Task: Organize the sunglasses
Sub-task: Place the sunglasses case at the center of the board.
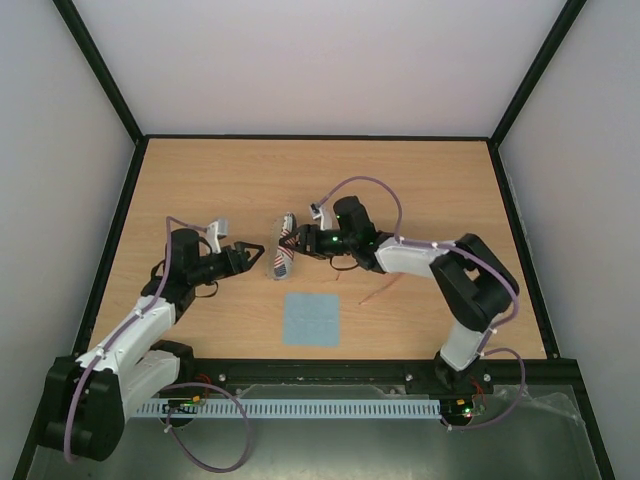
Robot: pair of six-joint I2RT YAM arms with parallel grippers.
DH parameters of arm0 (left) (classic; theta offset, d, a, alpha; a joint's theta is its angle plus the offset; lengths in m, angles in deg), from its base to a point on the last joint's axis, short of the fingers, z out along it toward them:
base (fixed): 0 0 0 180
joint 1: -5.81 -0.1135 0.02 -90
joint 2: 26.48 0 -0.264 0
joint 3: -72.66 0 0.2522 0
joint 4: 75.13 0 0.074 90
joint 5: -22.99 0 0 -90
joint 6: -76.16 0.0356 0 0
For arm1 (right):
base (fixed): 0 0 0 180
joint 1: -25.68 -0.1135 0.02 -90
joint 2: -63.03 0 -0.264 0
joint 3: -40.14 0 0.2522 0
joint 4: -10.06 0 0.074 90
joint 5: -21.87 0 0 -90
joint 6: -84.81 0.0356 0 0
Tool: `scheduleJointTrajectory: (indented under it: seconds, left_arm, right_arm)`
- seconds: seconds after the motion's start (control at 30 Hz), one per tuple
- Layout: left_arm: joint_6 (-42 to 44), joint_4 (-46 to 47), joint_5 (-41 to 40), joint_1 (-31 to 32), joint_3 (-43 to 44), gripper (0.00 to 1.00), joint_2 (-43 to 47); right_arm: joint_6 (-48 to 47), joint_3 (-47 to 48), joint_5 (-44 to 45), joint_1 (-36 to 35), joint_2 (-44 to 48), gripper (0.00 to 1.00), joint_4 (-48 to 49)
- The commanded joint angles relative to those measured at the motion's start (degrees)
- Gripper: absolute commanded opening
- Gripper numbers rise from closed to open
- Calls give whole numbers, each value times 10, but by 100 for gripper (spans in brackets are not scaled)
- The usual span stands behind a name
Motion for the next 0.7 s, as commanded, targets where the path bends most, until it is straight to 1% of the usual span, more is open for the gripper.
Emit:
scheduleJointTrajectory:
  seconds: [0.0, 0.27, 0.67]
  left_arm:
    - [15, -8, 25, -13, 1, 70, 1]
    - [25, -21, 34, -32, -1, 70, 10]
    - [26, -20, 41, -40, -5, 69, 9]
  right_arm:
    - [9, 44, -56, 7, -56, 40, 34]
    - [13, 87, -73, 13, -135, 44, 32]
    - [0, 127, -72, 19, -179, 56, -10]
